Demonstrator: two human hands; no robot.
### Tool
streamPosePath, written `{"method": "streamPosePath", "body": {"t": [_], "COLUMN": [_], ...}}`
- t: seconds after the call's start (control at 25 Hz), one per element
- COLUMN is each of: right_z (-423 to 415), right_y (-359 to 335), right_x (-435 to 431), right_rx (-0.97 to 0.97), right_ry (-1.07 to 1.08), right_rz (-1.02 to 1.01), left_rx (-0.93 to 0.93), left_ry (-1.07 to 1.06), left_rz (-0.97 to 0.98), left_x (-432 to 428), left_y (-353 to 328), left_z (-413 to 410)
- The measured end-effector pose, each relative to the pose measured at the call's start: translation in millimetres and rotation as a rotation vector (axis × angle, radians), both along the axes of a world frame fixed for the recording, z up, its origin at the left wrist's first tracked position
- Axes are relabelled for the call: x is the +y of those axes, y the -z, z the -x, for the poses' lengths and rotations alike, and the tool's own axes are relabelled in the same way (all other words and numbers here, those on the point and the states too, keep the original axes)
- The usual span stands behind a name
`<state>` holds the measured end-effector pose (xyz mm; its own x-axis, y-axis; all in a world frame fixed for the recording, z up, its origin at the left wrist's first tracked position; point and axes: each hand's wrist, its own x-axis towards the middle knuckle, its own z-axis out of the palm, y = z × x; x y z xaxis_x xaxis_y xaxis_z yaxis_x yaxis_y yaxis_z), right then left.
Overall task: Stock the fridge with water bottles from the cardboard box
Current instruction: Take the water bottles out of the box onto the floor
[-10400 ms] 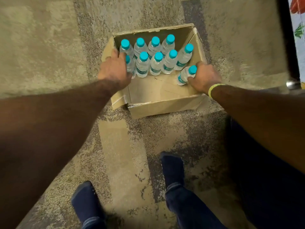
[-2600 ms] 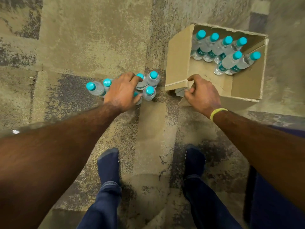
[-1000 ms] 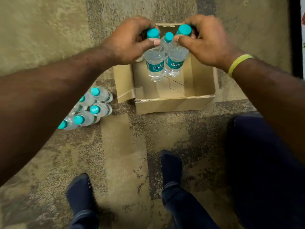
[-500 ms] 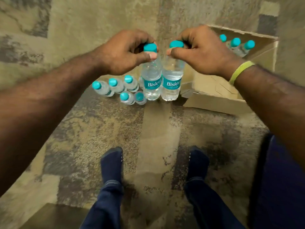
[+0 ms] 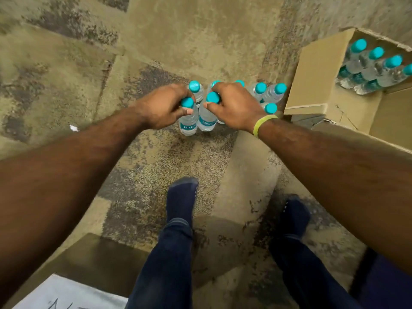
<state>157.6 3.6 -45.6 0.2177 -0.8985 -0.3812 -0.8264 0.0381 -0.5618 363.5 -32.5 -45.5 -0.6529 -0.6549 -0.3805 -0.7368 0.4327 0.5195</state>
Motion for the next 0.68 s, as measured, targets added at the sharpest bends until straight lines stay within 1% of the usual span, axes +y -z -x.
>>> {"method": "streamPosePath", "body": {"t": [0.12,0.32,0.48,0.68], "right_z": [-15.8,-30.8,-32.2,-27.7], "right_y": [26.9,43.4,45.6,48.5], "right_x": [-1.5,-6.4,-5.2,-5.5], "right_rx": [0.127,0.257,0.305,0.339], "right_ry": [-0.035,-0.079,-0.089,-0.141], "right_rz": [0.011,-0.005,0.006,0.029], "left_rx": [-0.059,-0.102,-0.101,-0.101], "left_ry": [-0.014,-0.061,-0.076,-0.083], "left_rz": [0.002,0.003,0.036,0.029], "left_x": [4.0,3.2,-0.8,2.0], "left_y": [28.9,56.7,65.0,63.7], "left_z": [-4.8,-5.6,-5.6,-5.0]}}
